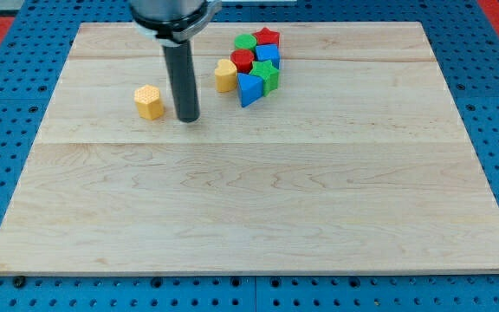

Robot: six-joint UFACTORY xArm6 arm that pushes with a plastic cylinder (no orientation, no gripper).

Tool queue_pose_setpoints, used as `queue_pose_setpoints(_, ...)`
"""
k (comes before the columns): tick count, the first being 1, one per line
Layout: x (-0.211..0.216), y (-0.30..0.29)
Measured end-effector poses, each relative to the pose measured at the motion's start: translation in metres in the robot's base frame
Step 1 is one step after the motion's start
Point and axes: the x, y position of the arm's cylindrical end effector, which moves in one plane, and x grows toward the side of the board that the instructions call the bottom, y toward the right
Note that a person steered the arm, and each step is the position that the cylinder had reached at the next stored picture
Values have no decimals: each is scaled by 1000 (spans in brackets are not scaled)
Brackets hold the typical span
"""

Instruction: Slide the yellow hexagon to the top left of the red circle

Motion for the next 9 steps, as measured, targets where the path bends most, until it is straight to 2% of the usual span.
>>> queue_pose_setpoints(1, 0, -56)
queue_pose_setpoints(2, -9, -84)
queue_pose_setpoints(3, -48, -53)
queue_pose_setpoints(5, -78, -28)
queue_pose_setpoints(7, -118, 37)
queue_pose_setpoints(8, -130, 43)
queue_pose_setpoints(9, -114, 32)
